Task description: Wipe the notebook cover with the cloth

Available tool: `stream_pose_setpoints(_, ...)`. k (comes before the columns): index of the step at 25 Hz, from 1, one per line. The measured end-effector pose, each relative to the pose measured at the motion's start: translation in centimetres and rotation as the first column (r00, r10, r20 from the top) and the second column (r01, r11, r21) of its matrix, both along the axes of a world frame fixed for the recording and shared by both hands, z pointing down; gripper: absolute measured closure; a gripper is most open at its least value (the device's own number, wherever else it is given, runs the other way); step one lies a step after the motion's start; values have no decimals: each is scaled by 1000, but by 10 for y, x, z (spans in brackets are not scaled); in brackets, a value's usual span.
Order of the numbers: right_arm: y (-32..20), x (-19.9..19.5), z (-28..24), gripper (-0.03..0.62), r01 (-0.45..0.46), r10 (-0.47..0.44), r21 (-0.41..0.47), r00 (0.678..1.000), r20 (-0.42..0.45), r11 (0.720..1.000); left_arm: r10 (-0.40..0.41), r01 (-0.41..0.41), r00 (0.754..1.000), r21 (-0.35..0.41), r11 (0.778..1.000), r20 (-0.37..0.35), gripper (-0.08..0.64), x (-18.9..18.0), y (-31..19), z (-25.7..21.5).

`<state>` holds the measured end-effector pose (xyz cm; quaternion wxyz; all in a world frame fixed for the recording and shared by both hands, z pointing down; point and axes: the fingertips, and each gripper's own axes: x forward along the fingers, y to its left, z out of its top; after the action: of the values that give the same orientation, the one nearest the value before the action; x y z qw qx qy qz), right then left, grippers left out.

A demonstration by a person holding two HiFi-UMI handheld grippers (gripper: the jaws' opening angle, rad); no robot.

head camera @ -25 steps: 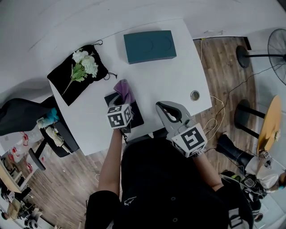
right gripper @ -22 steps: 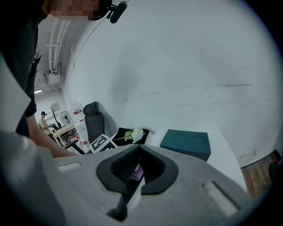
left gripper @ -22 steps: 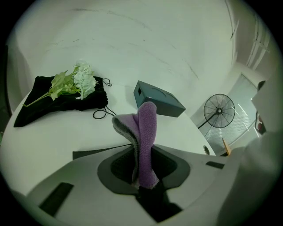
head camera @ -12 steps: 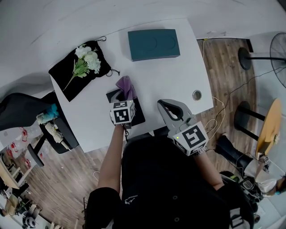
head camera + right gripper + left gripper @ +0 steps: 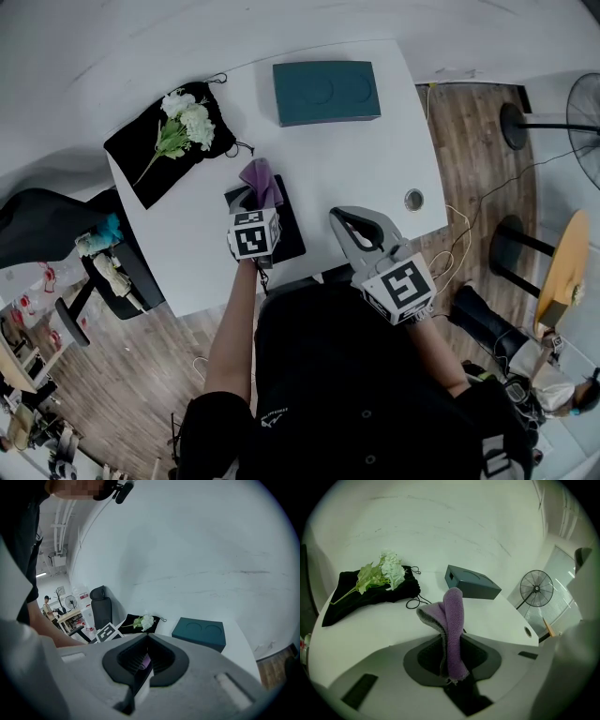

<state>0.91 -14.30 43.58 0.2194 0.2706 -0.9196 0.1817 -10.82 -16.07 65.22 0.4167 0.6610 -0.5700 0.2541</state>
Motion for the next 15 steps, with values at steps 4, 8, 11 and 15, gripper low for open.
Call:
stream_pose_setpoints(4, 2, -3, 0, 588, 12, -12, 1, 1000, -1, 1000, -13, 13, 1000, 0, 1000, 5, 471, -8, 3, -1)
stream_pose_setpoints(8, 6, -9, 1, 588, 30, -30, 1, 1000, -5, 1000, -19, 19, 1000, -1, 1000, 14, 471, -16, 7, 0)
stream_pose_setpoints(11, 6, -11, 2, 588, 35, -35, 1, 999, -8, 999, -27, 27, 999, -6, 1000, 21, 471, -22, 10, 1)
stream_pose_setpoints(15, 6, -12, 1, 588, 42, -42, 7, 999, -7, 999, -39, 39, 998, -11, 999, 39, 471, -31, 16, 1)
